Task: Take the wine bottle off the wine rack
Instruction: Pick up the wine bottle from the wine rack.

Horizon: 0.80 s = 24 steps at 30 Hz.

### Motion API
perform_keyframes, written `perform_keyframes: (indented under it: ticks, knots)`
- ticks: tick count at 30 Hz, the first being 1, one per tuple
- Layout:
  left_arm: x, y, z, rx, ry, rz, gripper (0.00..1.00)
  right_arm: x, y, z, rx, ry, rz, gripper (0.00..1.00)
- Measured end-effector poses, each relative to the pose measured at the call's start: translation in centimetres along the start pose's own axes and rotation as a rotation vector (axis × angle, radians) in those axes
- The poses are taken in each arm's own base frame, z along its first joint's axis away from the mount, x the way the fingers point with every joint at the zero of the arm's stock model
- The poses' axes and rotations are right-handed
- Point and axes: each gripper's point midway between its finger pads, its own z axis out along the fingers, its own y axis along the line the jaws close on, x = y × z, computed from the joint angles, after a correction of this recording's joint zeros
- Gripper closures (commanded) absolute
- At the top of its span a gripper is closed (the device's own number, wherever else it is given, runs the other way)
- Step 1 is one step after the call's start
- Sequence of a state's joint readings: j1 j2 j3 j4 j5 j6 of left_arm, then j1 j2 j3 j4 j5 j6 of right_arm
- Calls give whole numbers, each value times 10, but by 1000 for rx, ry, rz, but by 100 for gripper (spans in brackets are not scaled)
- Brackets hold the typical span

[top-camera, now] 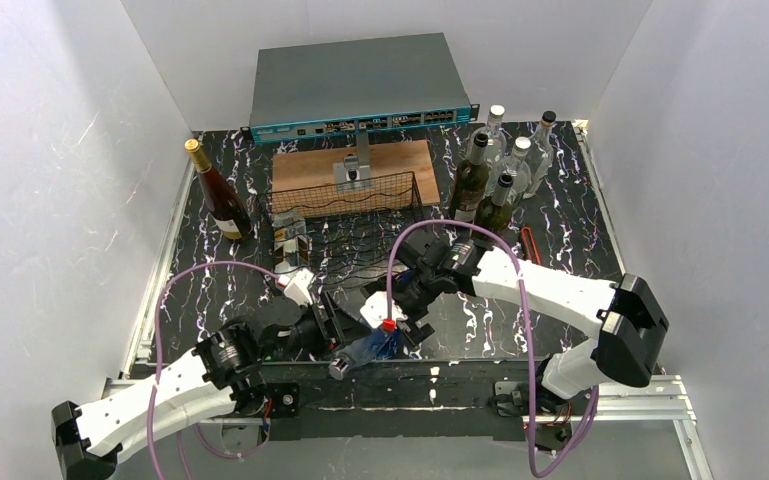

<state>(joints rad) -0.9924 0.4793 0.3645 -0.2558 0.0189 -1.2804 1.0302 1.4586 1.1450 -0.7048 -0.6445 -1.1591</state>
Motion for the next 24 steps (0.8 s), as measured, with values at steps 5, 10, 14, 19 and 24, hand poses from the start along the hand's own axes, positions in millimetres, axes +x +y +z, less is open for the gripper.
perform_keyframes:
  ticks: [5, 10, 14, 19, 24]
  knots:
    - [-1, -3, -6, -20, 5, -24, 100, -6, 3, 4, -12, -11, -7, 2]
    - [-1, -7, -4, -27, 9, -78, 100, -3, -6, 8, 42, 7, 22, 2]
    - [-2, -14, -1, -32, 14, -114, 100, -1, -11, 12, 73, 13, 27, 2]
    - [-3, -19, 0, -42, 16, -147, 100, 4, -9, 17, 80, 6, 23, 8]
    - [-2, -21, 1, -42, 24, -169, 100, 3, -4, 19, 76, -26, 10, 16]
